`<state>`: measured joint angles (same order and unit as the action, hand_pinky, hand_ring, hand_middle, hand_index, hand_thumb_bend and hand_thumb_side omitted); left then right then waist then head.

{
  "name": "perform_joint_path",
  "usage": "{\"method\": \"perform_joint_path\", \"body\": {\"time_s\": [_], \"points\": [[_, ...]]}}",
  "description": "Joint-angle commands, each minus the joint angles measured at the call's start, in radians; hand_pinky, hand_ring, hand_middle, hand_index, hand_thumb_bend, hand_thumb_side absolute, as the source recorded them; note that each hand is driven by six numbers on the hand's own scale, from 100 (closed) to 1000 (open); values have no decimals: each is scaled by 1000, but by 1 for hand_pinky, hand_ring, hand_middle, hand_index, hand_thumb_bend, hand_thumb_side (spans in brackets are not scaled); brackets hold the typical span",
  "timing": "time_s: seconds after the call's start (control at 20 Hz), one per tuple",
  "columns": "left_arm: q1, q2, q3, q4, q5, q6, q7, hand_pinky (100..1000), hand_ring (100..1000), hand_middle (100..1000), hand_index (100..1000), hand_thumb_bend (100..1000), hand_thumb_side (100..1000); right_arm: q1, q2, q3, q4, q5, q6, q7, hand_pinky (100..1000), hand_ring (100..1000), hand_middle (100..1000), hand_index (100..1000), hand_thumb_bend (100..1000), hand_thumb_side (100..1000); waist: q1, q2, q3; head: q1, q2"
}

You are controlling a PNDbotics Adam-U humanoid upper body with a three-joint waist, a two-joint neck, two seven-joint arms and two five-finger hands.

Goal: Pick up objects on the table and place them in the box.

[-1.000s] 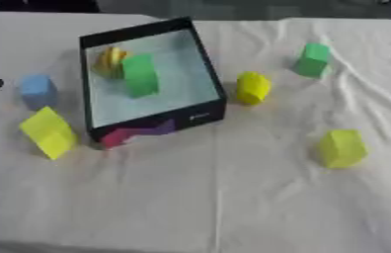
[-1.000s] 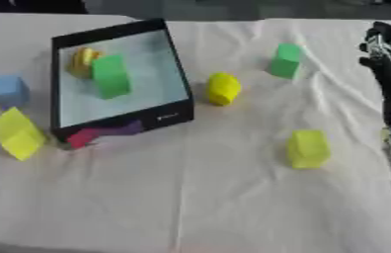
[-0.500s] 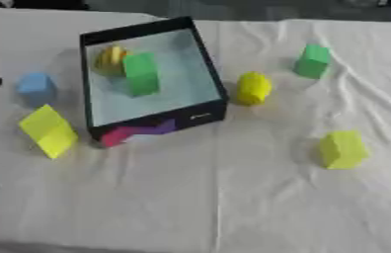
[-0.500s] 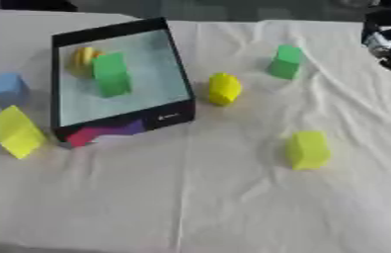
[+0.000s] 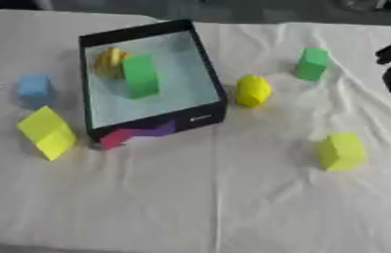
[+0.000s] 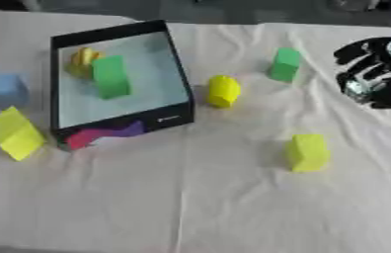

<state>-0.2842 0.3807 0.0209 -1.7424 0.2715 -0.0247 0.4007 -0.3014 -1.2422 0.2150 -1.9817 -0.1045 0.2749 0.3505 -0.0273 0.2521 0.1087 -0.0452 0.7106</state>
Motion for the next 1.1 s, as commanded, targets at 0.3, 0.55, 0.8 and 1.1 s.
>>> {"method": "perform_joint_path", "body": {"time_s": [0.3, 0.55, 0.8, 1.1], "points": [[-12, 27, 0, -16, -3, 1, -5, 728, 775, 763, 808, 113, 810, 0, -47, 22, -18, 103, -48, 111, 841, 847, 844, 882, 279, 330, -11, -23, -1, -5, -3], [-11, 27, -3, -16, -3, 2, -9, 728, 775, 763, 808, 112, 812, -5, -41, 44, -18, 146, -65, 110, 840, 839, 829, 879, 402, 344, -10, -22, 0, -9, -3], [-13, 25, -4, -16, -4, 3, -11, 728, 774, 762, 808, 111, 812, -9, -35, 62, -16, 193, -79, 120, 847, 835, 821, 885, 451, 334, -10, -21, 4, -11, -6], [-15, 22, -9, -17, -4, 4, -16, 728, 774, 761, 807, 111, 812, -39, -5, 101, 14, 265, -83, 131, 850, 839, 828, 891, 451, 379, -9, -19, 11, -18, -10]]}}
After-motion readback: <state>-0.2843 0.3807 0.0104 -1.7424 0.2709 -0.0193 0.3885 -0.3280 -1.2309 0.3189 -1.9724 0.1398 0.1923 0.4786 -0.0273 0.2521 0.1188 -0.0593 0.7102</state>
